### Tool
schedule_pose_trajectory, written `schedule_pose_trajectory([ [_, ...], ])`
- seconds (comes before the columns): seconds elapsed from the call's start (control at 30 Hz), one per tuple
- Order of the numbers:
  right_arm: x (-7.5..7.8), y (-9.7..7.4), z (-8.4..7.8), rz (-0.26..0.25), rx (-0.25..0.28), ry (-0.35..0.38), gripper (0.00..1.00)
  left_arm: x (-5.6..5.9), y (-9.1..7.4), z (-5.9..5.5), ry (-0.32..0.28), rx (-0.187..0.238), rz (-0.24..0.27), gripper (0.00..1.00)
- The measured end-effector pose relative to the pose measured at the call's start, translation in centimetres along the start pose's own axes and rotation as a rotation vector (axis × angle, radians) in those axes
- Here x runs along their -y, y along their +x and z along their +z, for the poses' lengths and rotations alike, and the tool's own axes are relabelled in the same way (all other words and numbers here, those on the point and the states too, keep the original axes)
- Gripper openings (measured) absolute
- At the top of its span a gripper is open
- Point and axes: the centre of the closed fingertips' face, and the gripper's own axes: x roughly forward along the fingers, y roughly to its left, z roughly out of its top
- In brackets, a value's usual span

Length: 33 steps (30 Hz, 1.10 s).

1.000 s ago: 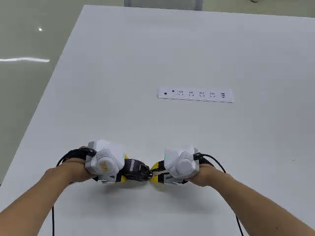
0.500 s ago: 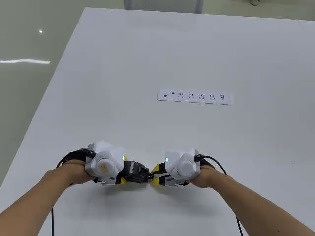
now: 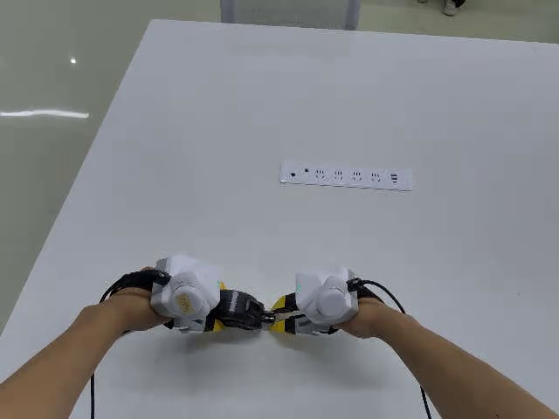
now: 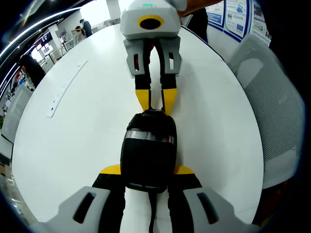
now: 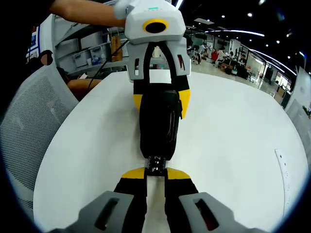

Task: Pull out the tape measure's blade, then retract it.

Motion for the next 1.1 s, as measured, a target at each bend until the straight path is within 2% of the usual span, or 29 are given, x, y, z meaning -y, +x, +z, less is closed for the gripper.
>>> schedule_pose_trajectory([
  [1.1, -0.2, -1.2, -0.9, 0.001, -0.013, -0.007, 0.12, -0.2, 0.3, -0.6, -0.014, -0.001, -0.004, 0.28],
])
